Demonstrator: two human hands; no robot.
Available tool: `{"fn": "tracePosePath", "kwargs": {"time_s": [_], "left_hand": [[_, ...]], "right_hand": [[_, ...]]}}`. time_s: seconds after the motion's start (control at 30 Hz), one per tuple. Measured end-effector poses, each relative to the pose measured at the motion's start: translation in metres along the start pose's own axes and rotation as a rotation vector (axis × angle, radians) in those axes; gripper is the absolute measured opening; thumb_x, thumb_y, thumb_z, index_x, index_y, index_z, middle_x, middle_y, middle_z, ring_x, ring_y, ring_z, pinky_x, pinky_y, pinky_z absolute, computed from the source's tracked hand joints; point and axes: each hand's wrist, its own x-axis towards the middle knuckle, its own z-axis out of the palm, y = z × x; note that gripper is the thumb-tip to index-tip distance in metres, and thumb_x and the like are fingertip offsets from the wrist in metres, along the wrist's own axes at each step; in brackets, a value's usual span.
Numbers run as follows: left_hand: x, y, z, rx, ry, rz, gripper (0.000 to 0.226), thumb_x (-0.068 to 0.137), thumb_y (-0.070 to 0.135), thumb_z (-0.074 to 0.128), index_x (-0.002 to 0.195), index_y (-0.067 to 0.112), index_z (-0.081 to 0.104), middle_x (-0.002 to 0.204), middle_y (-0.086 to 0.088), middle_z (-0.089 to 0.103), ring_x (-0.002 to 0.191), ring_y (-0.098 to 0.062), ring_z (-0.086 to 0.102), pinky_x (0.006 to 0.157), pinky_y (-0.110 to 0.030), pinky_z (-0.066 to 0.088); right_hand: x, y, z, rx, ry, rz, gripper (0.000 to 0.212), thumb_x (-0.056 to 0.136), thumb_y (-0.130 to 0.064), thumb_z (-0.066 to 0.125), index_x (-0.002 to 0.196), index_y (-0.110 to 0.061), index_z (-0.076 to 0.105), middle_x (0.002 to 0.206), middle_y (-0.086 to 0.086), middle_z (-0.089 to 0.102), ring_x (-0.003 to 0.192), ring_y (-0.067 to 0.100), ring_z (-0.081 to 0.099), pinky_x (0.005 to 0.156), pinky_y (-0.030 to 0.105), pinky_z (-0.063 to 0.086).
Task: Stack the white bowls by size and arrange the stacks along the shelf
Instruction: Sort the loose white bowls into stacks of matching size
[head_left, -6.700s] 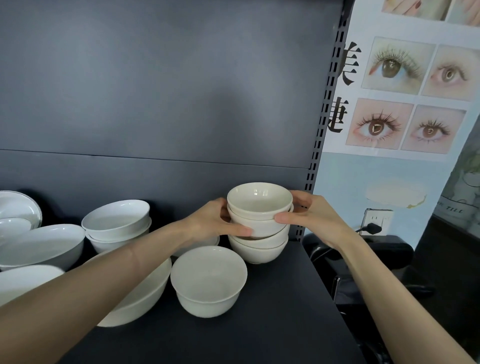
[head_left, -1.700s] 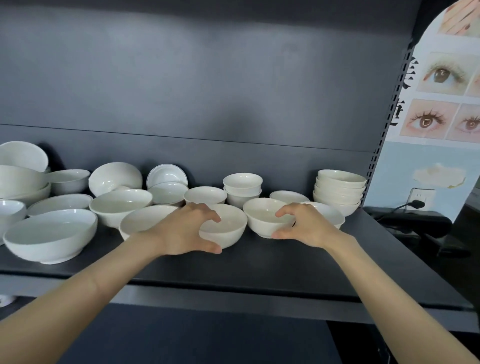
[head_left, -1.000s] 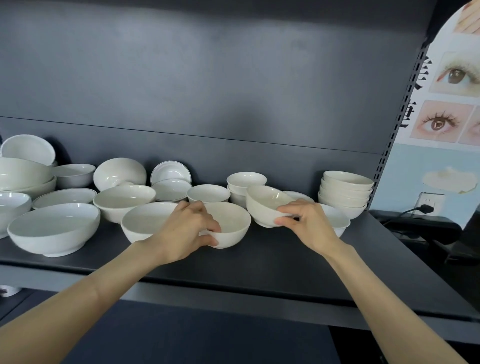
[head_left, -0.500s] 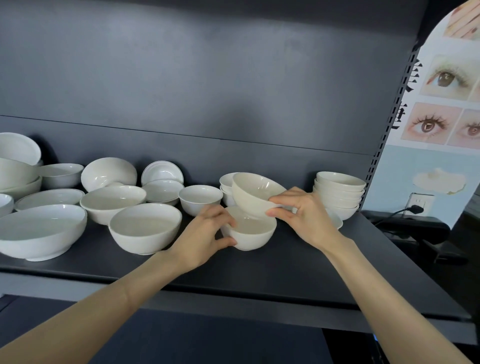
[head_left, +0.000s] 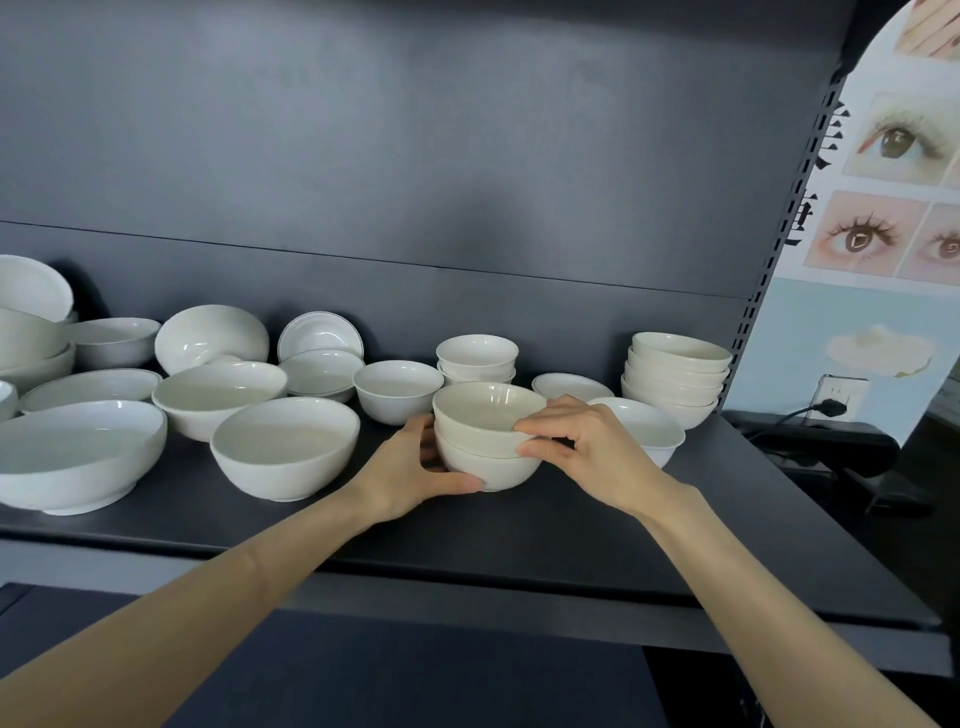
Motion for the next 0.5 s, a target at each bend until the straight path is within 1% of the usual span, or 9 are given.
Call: {"fn": "tracePosePath", "kwargs": {"time_s": [0.07, 0.13, 0.2, 0.23, 0.3, 0.33, 0.37, 0.43, 0.5], "left_hand": [[0.0006, -0.0004, -0.0009, -0.011, -0.011, 0.007, 0.089, 0.060, 0.015, 0.090, 0.135, 0.013, 0.042, 0.124, 0.004, 0.062, 0.110, -0.007, 0.062, 0.092, -0.024, 0.052], [0.0005, -0.0002, -0.0014, -0.013, -0.017, 0.014, 0.090, 0.053, 0.026, 0.089, 0.131, 0.017, 0.046, 0.122, 0.007, 0.063, 0.109, -0.006, 0.062, 0.095, -0.026, 0.051], [0.0006, 0.0004, -0.0022, -0.004, -0.021, 0.019, 0.088, 0.051, 0.030, 0.087, 0.129, 0.020, 0.047, 0.121, 0.009, 0.064, 0.108, -0.004, 0.063, 0.095, -0.026, 0.051], [0.0008, 0.0001, -0.0029, -0.001, -0.025, 0.019, 0.087, 0.052, 0.029, 0.088, 0.129, 0.020, 0.048, 0.121, 0.009, 0.064, 0.108, -0.004, 0.063, 0.095, -0.026, 0.051], [0.0011, 0.0001, -0.0039, -0.003, -0.035, 0.022, 0.082, 0.059, 0.021, 0.089, 0.130, 0.017, 0.048, 0.121, 0.008, 0.064, 0.109, -0.006, 0.063, 0.095, -0.027, 0.051], [0.0013, 0.0002, -0.0045, -0.006, -0.040, 0.025, 0.077, 0.063, 0.015, 0.088, 0.130, 0.016, 0.049, 0.121, 0.007, 0.064, 0.109, -0.007, 0.063, 0.094, -0.027, 0.052], [0.0014, 0.0001, -0.0049, -0.010, -0.046, 0.028, 0.073, 0.067, 0.010, 0.086, 0.129, 0.016, 0.050, 0.121, 0.007, 0.065, 0.110, -0.007, 0.062, 0.094, -0.026, 0.052], [0.0015, 0.0001, -0.0049, -0.024, -0.054, 0.024, 0.068, 0.070, 0.005, 0.083, 0.129, 0.015, 0.050, 0.121, 0.006, 0.065, 0.112, -0.007, 0.062, 0.094, -0.024, 0.052], [0.0017, -0.0001, -0.0052, -0.038, -0.059, 0.012, 0.069, 0.070, 0.004, 0.082, 0.130, 0.013, 0.050, 0.122, 0.005, 0.065, 0.112, -0.008, 0.062, 0.094, -0.025, 0.052]], "right_hand": [[-0.0007, 0.0000, -0.0008, 0.002, -0.010, 0.015, 0.024, 0.086, -0.023, 0.062, 0.099, -0.007, 0.074, 0.078, 0.004, 0.068, 0.080, 0.030, 0.052, 0.078, 0.028, 0.042], [-0.0017, 0.0008, -0.0005, -0.001, -0.022, 0.023, 0.022, 0.087, -0.021, 0.063, 0.100, -0.008, 0.074, 0.081, 0.001, 0.069, 0.084, 0.026, 0.052, 0.080, 0.022, 0.041], [-0.0019, 0.0004, -0.0005, 0.004, -0.032, 0.052, 0.018, 0.087, -0.018, 0.067, 0.102, -0.013, 0.075, 0.087, -0.006, 0.070, 0.093, 0.019, 0.052, 0.085, 0.019, 0.041], [-0.0015, 0.0002, -0.0012, 0.012, -0.037, 0.091, 0.020, 0.085, -0.019, 0.070, 0.105, -0.019, 0.074, 0.095, -0.011, 0.068, 0.101, 0.016, 0.052, 0.090, 0.020, 0.040], [-0.0021, 0.0017, -0.0035, 0.040, -0.052, 0.192, 0.039, 0.078, -0.027, 0.077, 0.114, -0.036, 0.066, 0.122, -0.017, 0.058, 0.122, 0.011, 0.044, 0.104, 0.023, 0.034], [-0.0027, 0.0017, -0.0050, 0.070, -0.059, 0.247, 0.051, 0.074, -0.031, 0.080, 0.119, -0.043, 0.059, 0.135, -0.017, 0.049, 0.131, 0.008, 0.037, 0.110, 0.025, 0.030], [-0.0033, 0.0011, -0.0057, 0.114, -0.060, 0.304, 0.061, 0.071, -0.034, 0.081, 0.124, -0.045, 0.054, 0.145, -0.013, 0.040, 0.137, 0.006, 0.031, 0.113, 0.028, 0.027], [-0.0059, 0.0007, -0.0054, 0.212, -0.060, 0.410, 0.070, 0.071, -0.030, 0.083, 0.132, -0.038, 0.051, 0.150, -0.006, 0.032, 0.140, 0.006, 0.028, 0.115, 0.029, 0.028], [-0.0095, 0.0009, -0.0033, 0.284, -0.067, 0.476, 0.072, 0.072, -0.025, 0.083, 0.136, -0.029, 0.050, 0.141, -0.010, 0.039, 0.133, 0.009, 0.040, 0.112, 0.026, 0.034]]}}
